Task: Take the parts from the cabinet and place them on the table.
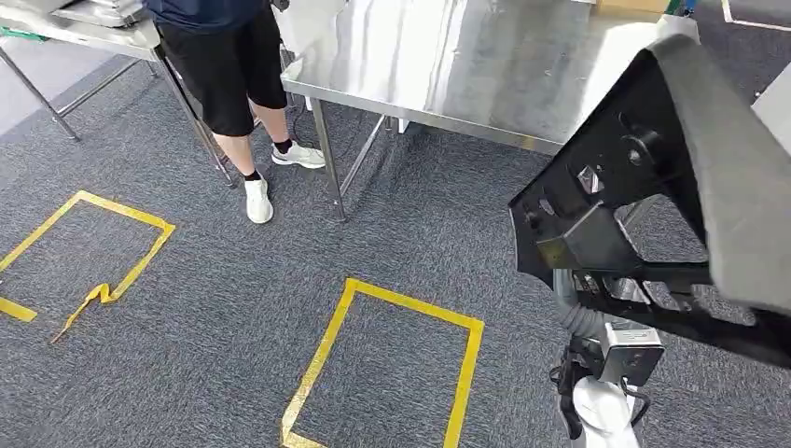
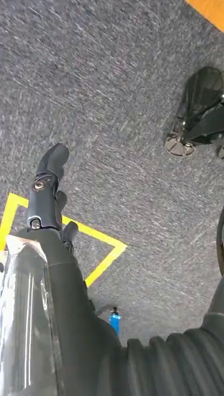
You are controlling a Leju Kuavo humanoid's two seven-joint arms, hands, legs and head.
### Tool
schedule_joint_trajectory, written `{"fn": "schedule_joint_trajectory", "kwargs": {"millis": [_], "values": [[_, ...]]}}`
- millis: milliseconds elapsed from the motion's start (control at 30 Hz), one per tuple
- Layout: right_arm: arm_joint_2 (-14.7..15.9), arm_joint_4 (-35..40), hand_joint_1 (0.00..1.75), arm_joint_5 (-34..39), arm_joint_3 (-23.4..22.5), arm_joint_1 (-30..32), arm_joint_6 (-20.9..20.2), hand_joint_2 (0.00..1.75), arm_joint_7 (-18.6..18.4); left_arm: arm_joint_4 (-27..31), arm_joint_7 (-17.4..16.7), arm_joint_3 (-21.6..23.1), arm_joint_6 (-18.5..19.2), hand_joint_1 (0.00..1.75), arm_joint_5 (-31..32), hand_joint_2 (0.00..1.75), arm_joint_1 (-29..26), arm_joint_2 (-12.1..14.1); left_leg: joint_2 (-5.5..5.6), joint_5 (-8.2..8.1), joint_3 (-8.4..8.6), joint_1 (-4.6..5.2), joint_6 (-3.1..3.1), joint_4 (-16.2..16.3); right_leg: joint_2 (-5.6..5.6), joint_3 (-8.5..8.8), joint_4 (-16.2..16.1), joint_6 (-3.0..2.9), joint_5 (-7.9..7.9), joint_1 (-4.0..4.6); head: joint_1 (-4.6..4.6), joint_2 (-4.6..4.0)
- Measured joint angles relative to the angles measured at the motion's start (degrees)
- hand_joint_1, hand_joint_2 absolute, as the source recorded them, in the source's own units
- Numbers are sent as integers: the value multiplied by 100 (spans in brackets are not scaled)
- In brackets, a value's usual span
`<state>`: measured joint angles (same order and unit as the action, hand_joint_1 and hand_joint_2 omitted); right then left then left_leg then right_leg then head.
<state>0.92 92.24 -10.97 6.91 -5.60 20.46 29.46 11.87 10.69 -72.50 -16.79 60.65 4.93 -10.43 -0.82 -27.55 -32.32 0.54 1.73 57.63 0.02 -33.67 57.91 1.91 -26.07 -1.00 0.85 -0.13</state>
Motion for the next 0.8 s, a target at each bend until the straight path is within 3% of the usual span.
{"fn": "schedule_joint_trajectory", "kwargs": {"millis": [67,133,167,200,233,267,333,367,400,433,467,500,567,633,667,700,733,800], "values": [[0,0,175,7,7,-8,4,175,2,0,0,0,-13,0,26,175,1,0,54,-195,-127,-21,-86,302,7,69,-13,-93,-35,-46,-31,0],[-7,0,175,13,13,-5,7,175,2,0,-2,2,-22,0,44,175,1,-4,74,-599,-628,-73,-154,1253,7,101,-12,-148,-73,-46,-53,0],[-7,-2,175,13,13,-2,7,175,2,0,-7,2,-22,0,44,175,-3,-4,73,-700,-859,-94,-179,1616,9,108,-12,-164,-85,-43,-48,0],[-7,-4,175,13,15,2,7,175,2,0,-9,2,-22,0,44,175,-6,-4,73,-686,-994,-111,-192,1769,18,118,-12,-176,-98,-43,-53,0],[-9,-7,175,13,15,3,7,175,2,0,-13,2,-24,0,44,175,-8,-4,72,-517,-993,-130,-197,1645,40,137,-11,-162,-120,-50,-52,0],[-9,-7,175,13,15,4,7,175,2,0,-15,2,-24,0,44,175,-8,-4,71,-253,-843,-145,-196,1285,57,170,-11,-141,-147,-61,-55,0],[-13,-7,175,17,15,1,7,175,2,0,-15,2,-24,0,44,175,-7,-2,79,233,-364,-166,-169,333,79,253,-13,-86,-202,-74,-63,0],[-15,-4,175,26,15,2,7,175,2,0,-15,2,-24,0,44,175,1,2,115,123,-228,-145,-155,101,85,269,-15,-39,-232,-43,-68,0],[-13,-4,175,31,15,-17,7,175,2,0,-15,2,-24,0,44,175,4,2,109,102,-202,-120,-136,68,91,265,-19,2,-252,-23,-70,0],[-15,-4,175,31,15,-16,7,175,0,0,-15,2,-26,0,44,175,4,4,105,82,-202,-91,-96,57,91,285,-60,40,-248,-36,-74,0],[-15,-7,175,31,17,-4,7,175,0,0,-15,2,-26,0,44,175,-1,4,102,75,-199,-86,-36,31,92,306,24,124,-187,-40,-83,0],[-13,-7,175,31,17,3,7,175,0,0,-15,2,-28,0,44,175,-6,4,105,58,-143,-79,18,20,93,347,15,158,-186,-18,-68,0],[-4,-4,175,28,17,-18,7,175,0,0,-15,2,-31,0,44,175,-6,-2,104,62,28,-94,100,-33,46,211,284,147,-336,-39,-66,0],[-9,-7,175,30,31,-27,7,175,2,0,-15,2,-39,0,44,175,-3,0,98,14,62,-77,157,-33,46,-290,1136,74,-628,-31,-68,0],[-4,-13,175,35,33,-11,7,175,2,0,-15,2,-39,0,44,175,-3,-2,99,-16,75,-64,172,-31,46,-556,1538,67,-745,-24,-59,0],[0,-20,175,42,33,6,7,175,2,0,-15,2,-39,0,44,175,-6,-4,102,-49,109,-49,175,-31,45,-755,1772,96,-761,-22,-63,0],[2,-24,175,42,33,15,7,175,0,0,-15,2,-39,0,44,175,-14,-7,105,-84,149,-41,173,-31,45,-800,1713,104,-694,-22,-68,0],[4,-31,175,46,35,10,7,175,-2,0,-15,2,-39,0,44,175,-20,-7,114,-173,275,-39,151,-30,41,-554,926,245,-216,-23,-68,0]]}}
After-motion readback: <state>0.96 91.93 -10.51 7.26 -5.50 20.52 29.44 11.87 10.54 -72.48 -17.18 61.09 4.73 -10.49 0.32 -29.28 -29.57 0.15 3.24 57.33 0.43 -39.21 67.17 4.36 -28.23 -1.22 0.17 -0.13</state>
